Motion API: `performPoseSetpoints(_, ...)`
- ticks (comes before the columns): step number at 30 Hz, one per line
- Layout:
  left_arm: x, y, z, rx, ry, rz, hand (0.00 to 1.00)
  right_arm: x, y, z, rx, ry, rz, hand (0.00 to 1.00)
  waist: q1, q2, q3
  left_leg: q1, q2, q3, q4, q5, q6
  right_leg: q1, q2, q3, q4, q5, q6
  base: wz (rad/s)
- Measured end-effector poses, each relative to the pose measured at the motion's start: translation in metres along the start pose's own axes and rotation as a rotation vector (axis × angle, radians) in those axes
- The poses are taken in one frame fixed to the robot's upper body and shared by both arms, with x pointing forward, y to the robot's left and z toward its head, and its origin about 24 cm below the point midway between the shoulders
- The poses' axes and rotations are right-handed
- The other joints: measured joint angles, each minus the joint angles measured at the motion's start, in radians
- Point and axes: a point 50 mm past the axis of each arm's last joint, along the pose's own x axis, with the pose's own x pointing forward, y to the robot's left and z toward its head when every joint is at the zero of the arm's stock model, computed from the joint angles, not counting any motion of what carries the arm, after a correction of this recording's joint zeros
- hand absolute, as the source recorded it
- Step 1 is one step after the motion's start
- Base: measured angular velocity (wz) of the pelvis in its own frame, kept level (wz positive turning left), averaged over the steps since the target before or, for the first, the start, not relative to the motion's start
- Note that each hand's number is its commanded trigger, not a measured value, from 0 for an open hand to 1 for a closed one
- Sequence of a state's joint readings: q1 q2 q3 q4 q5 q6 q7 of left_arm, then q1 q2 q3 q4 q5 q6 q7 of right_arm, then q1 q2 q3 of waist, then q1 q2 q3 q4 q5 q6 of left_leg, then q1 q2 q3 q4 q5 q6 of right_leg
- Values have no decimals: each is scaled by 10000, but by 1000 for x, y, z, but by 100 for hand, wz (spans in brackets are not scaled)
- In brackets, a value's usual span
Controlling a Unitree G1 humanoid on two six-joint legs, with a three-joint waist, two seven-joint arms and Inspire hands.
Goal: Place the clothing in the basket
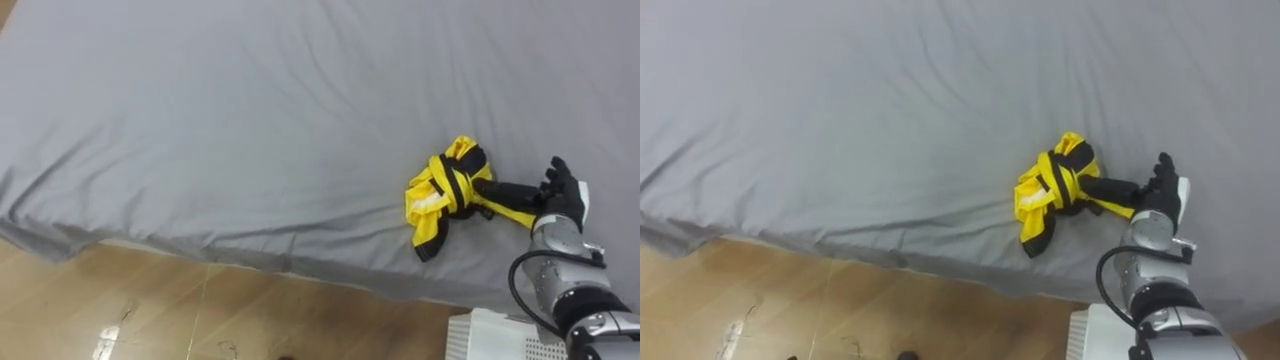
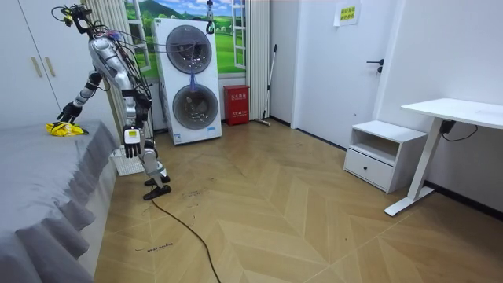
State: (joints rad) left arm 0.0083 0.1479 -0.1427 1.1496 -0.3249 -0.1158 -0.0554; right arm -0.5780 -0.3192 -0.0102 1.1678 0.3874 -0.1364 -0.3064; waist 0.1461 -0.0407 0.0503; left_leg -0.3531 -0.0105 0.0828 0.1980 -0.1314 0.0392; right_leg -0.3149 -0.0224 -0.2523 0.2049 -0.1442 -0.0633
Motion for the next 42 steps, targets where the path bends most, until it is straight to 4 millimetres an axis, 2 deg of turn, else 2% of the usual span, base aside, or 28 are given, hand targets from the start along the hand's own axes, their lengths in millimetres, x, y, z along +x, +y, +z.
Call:
performPoseSetpoints(3, 1, -2, 2, -5, -5, -50, 0, -1, 3, -2, -257, 62, 223, 0, -8, 139, 81, -52, -14, 3, -3, 1, 3, -51, -21, -2, 5, 1, 3, 0)
performPoseSetpoints(6, 1, -3, 3, 32, -48, -90, 0, -1, 4, -3, -311, 75, 515, 0, 49, 189, 80, -202, -12, 18, -4, 14, 19, -230, -22, 20, 20, 1, 3, -2)
performPoseSetpoints(10, 2, -8, 5, 158, -103, -298, 0, -2, 5, -7, -564, 127, 590, 0, 290, 243, 67, -196, -7, 17, -6, 14, 19, -237, -13, 14, 14, 1, 3, 0)
performPoseSetpoints(16, 2, -10, 4, 231, -68, -390, 0, -4, 12, -6, -858, -44, 845, 0, 302, 371, 52, -201, -1, 50, 11, 21, 19, -230, -4, 14, 4, 16, 23, 0)
performPoseSetpoints(19, 2, -13, 3, 305, -22, -486, 0, -5, 15, -5, -1011, -136, 967, 0, 304, 500, -21, -194, 5, 122, 12, 34, 21, -230, -5, 23, 11, 24, 26, 0)
performPoseSetpoints(21, 2, -14, 2, 291, -5, -511, 0, -6, 16, -7, -1108, -181, 1005, 0, 307, 531, -40, -184, 9, 117, 12, 45, 15, -230, -4, 19, 15, 26, 23, 0)
performPoseSetpoints(32, 2, -16, 2, 340, -2, -558, 0, -10, 21, -15, -1982, -378, 1285, 0, 396, 530, -40, -140, 13, 62, 11, 90, 12, -230, -21, -35, 135, 33, 11, 0)
performPoseSetpoints(36, 2, -17, 3, 296, -14, -608, 0, -13, 31, -10, -2300, -699, 1494, 0, 444, 526, -39, -99, 5, 89, 10, 115, 20, -227, -33, 1, 182, 33, 11, -2)
performPoseSetpoints(42, 2, -17, 2, 312, 5, -626, 0, -25, 58, -9, -3013, -1262, 2636, 0, 451, 515, -35, -96, -13, 83, 12, 156, 51, -256, -91, -13, 307, 32, 11, 1)
